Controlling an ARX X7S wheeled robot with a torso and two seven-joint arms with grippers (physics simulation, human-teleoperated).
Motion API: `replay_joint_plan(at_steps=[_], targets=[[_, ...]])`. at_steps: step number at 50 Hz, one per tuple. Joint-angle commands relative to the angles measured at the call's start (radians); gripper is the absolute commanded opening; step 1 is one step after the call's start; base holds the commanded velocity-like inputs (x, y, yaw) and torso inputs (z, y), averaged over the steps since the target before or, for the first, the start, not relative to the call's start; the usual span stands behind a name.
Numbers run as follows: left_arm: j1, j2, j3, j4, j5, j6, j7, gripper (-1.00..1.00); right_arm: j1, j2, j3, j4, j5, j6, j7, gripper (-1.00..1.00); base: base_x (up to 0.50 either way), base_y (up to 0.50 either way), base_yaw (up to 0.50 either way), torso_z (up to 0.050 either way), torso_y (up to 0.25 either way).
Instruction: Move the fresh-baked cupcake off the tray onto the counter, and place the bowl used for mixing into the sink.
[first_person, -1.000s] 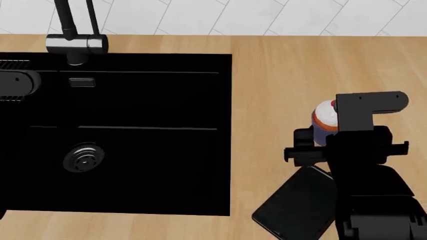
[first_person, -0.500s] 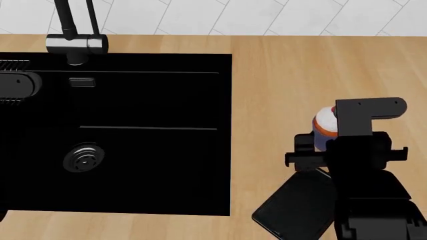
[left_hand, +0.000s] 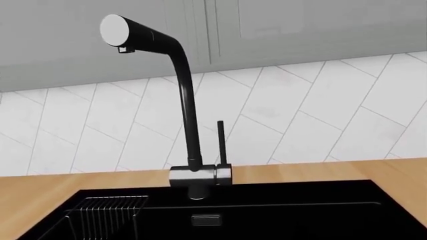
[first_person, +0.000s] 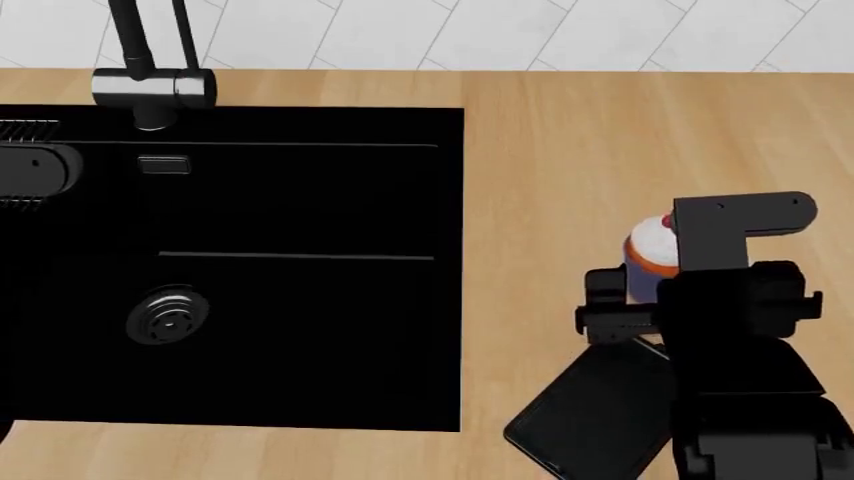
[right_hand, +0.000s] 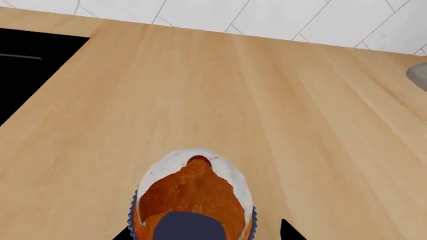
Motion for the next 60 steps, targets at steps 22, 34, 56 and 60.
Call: replay_joint_plan(at_steps=[22,34,56,60], targets=[[0.003,-0.008,0.002,0.02,-0.011,-0.005,-0.009,1.0,-0.046,0.063,0.039,-0.339,0.061,0.19,0.053,1.0,0.0,0.0,0.0,0.0,0.0],[-0.002,-0.014,0.001,0.043,-0.019,-0.023,-0.015,1.0,-0.052,0.083,0.055,-0.498,0.094,0.281,0.081,1.0,0.0,0.0,0.0,0.0,0.0],[0.01,-0.023,-0.004,0.094,-0.038,-0.047,-0.025,1.0,-0.107,0.108,0.127,-0.97,0.199,0.55,0.221,1.0,0.0,0.0,0.0,0.0,0.0],[0.019,-0.028,-0.004,0.101,-0.039,-0.045,-0.025,1.0,-0.127,0.102,0.153,-1.083,0.236,0.615,0.255,1.0,0.0,0.0,0.0,0.0,0.0]])
